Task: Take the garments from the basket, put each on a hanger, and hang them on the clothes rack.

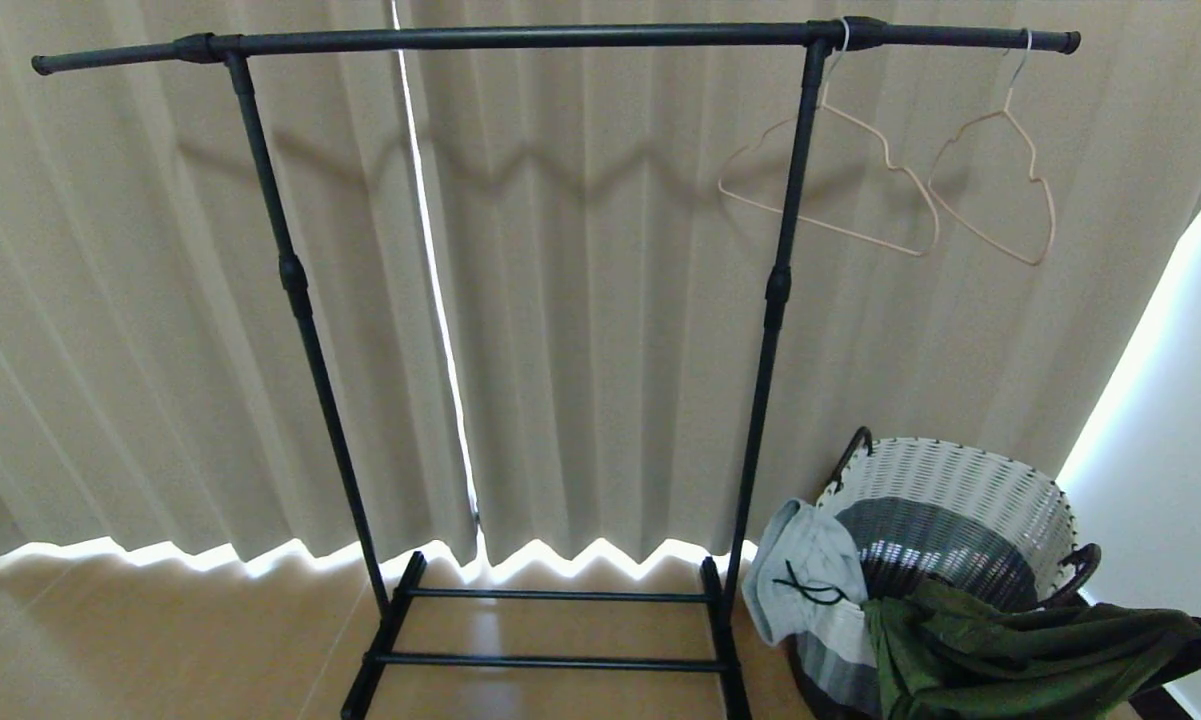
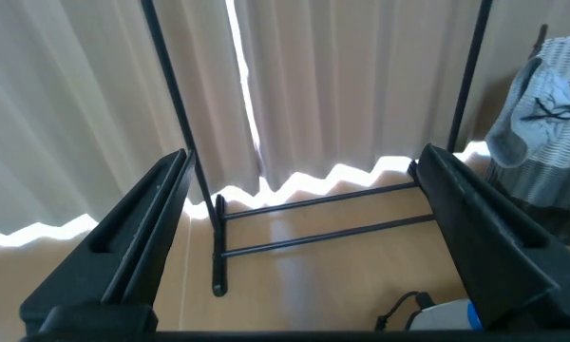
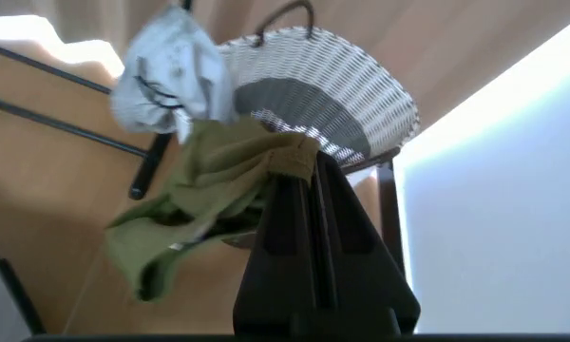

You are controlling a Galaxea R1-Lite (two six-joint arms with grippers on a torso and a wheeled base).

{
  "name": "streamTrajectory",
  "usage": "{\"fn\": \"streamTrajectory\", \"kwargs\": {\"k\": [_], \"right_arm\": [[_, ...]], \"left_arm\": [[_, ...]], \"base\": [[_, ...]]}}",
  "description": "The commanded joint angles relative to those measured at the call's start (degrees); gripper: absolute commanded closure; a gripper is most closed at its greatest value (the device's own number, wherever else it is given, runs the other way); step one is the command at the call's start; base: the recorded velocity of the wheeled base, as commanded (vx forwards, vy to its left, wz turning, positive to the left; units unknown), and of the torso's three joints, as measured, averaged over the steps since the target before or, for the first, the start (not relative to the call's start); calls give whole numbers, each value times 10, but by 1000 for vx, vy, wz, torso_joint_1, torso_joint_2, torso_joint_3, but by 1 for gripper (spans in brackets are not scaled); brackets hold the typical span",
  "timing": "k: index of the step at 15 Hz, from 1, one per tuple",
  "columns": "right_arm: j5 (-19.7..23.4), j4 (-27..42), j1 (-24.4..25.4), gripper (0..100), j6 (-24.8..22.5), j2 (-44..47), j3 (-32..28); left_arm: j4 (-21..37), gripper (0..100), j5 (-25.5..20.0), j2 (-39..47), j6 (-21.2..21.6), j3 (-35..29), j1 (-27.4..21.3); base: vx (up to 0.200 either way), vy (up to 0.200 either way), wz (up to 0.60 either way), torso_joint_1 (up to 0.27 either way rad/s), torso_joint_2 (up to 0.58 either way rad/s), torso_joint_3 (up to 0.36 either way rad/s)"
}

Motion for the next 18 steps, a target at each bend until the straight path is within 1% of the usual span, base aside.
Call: {"fn": "streamTrajectory", "kwargs": {"k": [1,3,4,7,8,9,10,11,12,14,15,16,18], "right_arm": [[20,1,0,100,0,1,2],[45,1,3,100,0,5,0],[54,1,13,100,0,5,0],[56,2,51,100,0,6,-3],[56,5,94,100,0,11,-7],[56,8,109,100,0,12,-14],[56,22,138,100,0,13,-36],[57,46,167,100,0,13,-67],[58,65,190,100,0,13,-94],[58,85,231,100,1,15,-136],[58,87,236,100,1,15,-145],[58,87,248,100,1,17,-162],[58,86,259,100,2,33,-186]], "left_arm": [[0,0,0,0,-3,0,0],[0,0,1,0,-6,0,0],[0,0,3,0,-3,1,0],[0,0,-4,0,-1,1,0],[0,0,-14,-1,-2,-4,0],[0,0,-16,0,-2,-8,0],[1,0,-41,2,5,-29,-2],[1,0,-96,17,15,-68,-5],[1,0,-129,54,16,-101,-4],[0,0,-167,142,19,-160,-4],[-1,0,-172,173,19,-175,-4],[-18,0,-175,232,21,-205,-5],[-67,0,-175,314,22,-233,-11]], "base": [[0,0,0,0,0,0],[0,0,0,0,0,0],[0,0,0,0,0,0],[0,0,0,0,0,0],[0,0,0,0,0,0],[0,0,0,0,0,0],[0,0,0,0,0,0],[0,0,0,0,0,0],[0,0,0,0,0,0],[0,0,0,0,0,0],[0,0,0,0,0,0],[0,0,0,0,0,0],[0,0,0,0,0,0]]}}
